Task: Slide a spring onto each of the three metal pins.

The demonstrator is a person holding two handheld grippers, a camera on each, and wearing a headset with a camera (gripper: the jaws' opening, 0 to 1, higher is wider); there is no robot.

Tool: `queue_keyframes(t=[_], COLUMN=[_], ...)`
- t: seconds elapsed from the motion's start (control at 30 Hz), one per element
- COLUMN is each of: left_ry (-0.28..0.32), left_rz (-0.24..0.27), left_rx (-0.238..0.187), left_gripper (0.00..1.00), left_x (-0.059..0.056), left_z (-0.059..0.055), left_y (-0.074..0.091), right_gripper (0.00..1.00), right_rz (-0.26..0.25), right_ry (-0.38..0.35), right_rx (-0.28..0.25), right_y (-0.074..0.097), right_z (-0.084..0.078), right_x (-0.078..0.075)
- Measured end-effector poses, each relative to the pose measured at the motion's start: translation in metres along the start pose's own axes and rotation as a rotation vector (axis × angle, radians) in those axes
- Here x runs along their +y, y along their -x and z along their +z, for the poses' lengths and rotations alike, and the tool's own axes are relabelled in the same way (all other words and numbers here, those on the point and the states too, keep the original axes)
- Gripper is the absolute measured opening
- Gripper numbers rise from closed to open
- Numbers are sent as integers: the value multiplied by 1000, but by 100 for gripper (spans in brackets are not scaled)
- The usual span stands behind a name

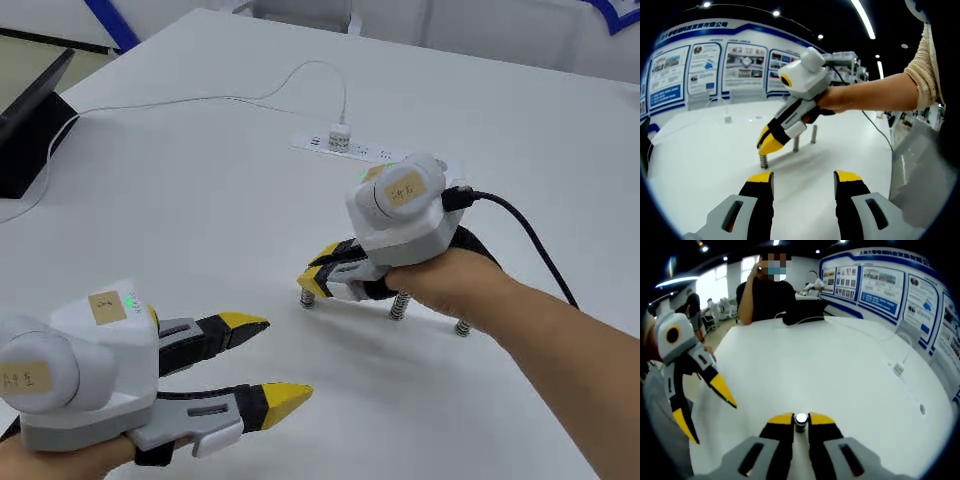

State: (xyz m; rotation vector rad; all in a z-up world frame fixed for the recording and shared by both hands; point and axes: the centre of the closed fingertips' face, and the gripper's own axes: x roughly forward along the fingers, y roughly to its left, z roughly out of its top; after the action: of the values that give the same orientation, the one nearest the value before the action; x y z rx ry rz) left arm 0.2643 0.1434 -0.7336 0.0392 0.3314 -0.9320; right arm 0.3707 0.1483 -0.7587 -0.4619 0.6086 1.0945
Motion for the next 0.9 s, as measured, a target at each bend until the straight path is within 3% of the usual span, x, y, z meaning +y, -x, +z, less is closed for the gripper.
queue_keyframes(t=[0.53, 0.9], left_ry=[8, 3], left_rz=[16, 28], left_rx=[-10, -40], left_gripper=[60, 69], left_x=[1, 1], left_z=[3, 9], left_y=[2, 1], right_gripper=[16, 21], right_rz=[3, -35], right_ry=[6, 85], right_rx=[-12, -45], right_y=[4, 29], right_z=[2, 15], right_x=[3, 5])
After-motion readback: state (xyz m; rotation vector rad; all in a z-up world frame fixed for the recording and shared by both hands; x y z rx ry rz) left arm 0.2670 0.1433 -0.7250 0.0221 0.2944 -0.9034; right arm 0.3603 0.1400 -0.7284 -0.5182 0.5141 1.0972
